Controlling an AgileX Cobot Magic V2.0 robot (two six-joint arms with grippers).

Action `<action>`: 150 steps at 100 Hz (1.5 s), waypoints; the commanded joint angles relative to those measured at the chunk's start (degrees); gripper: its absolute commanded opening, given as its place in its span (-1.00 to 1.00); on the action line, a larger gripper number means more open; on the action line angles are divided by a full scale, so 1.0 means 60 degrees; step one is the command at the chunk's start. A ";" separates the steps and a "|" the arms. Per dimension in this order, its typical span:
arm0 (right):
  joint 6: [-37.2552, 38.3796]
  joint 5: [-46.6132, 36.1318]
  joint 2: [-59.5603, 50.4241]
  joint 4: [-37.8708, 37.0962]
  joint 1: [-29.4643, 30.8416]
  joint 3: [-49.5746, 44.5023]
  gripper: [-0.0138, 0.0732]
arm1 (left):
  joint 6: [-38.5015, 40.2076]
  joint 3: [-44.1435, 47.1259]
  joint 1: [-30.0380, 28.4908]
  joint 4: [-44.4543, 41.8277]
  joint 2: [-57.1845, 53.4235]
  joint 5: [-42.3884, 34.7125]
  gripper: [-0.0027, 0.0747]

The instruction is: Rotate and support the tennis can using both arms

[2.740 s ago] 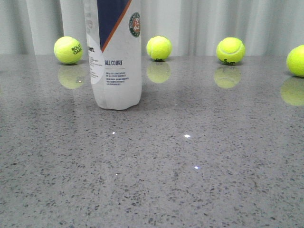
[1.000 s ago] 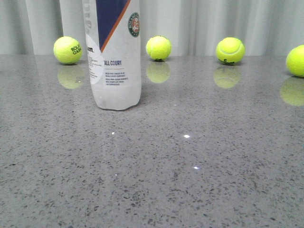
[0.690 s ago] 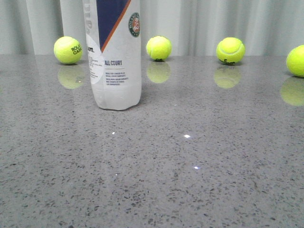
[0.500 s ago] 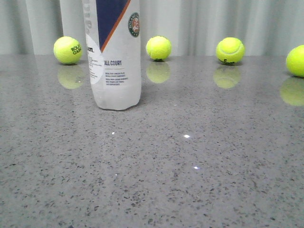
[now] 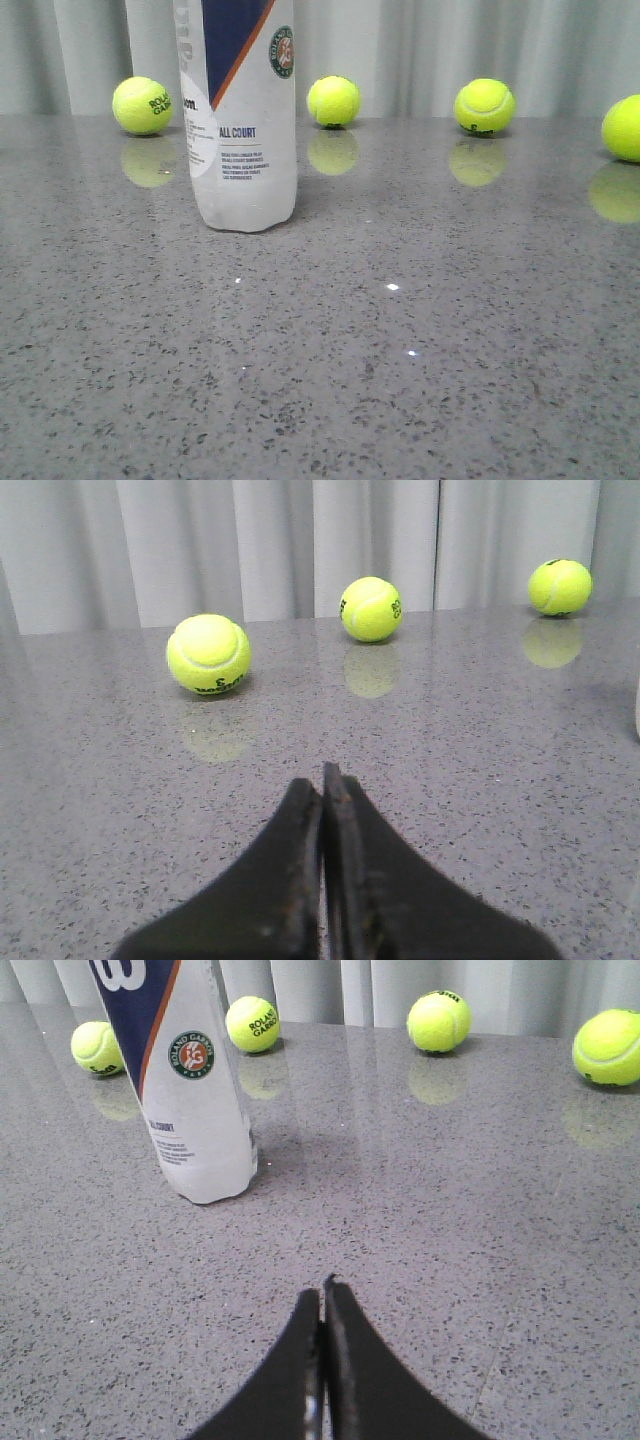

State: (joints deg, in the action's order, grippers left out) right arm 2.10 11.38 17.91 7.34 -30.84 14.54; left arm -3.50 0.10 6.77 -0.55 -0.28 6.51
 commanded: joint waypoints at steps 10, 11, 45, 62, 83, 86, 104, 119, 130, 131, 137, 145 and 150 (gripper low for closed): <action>-0.0103 -0.0736 0.0064 -0.0066 0.0010 0.0255 -0.82 | 0.0123 0.0428 0.0009 0.0091 -0.0327 -0.0689 -0.98; -0.0103 -0.0736 0.0064 -0.0066 0.0010 0.0255 -0.82 | 0.0123 0.0428 0.0009 0.0091 -0.0327 -0.0689 -0.98; -0.0103 -0.0736 0.0064 -0.0066 0.0010 0.0255 -0.82 | 0.0123 0.0428 0.0009 0.0091 -0.0327 -0.0689 -0.98; -0.0103 -0.0736 0.0064 -0.0066 0.0010 0.0255 -0.82 | 0.0123 0.0428 0.0009 0.0091 -0.0327 -0.0689 -0.98; -0.0132 -0.0756 0.0064 -0.0178 0.0092 0.0255 -0.82 | 0.0123 0.0428 0.0009 0.0091 -0.0327 -0.0689 -0.98; -0.0132 -0.0804 0.0064 -0.0178 0.0163 0.0255 -0.82 | 0.0123 0.0428 0.0009 0.0091 -0.0327 -0.0689 -0.98; -0.0132 -0.0921 0.0041 -0.0178 0.1205 0.0245 -0.82 | 0.0123 0.0428 0.0009 0.0091 -0.0327 -0.0689 -0.98; -0.0132 -0.1090 -0.0001 -0.0186 0.2626 -0.0085 -0.82 | 0.0123 0.0428 0.0009 0.0091 -0.0327 -0.0689 -0.98; -0.0132 -0.1435 -0.0403 -0.0186 0.3417 -0.0708 -0.82 | 0.0123 0.0428 0.0009 0.0091 -0.0327 -0.0689 -0.98; -0.0132 -0.1461 -0.0442 -0.0186 0.3457 -0.0756 -0.82 | 0.0123 0.0428 0.0009 0.0091 -0.0327 -0.0689 -0.98; -0.0132 -0.1754 -0.0841 -0.0186 0.3774 -0.1242 -0.82 | 0.0123 0.0428 0.0009 0.0091 -0.0327 -0.0689 -0.98; -0.0132 -0.2056 -0.1327 -0.0195 0.4097 -0.1714 -0.82 | 0.0123 0.0428 0.0009 0.0091 -0.0327 -0.0689 -0.98; -0.0123 -0.2155 -0.1643 -0.0236 0.4315 -0.2050 -0.82 | 0.0123 0.0428 0.0009 0.0091 -0.0327 -0.0689 -0.98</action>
State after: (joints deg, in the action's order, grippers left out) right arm 2.01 4.78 10.14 6.79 -6.91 3.10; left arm -3.25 0.10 6.77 -0.55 -0.28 6.76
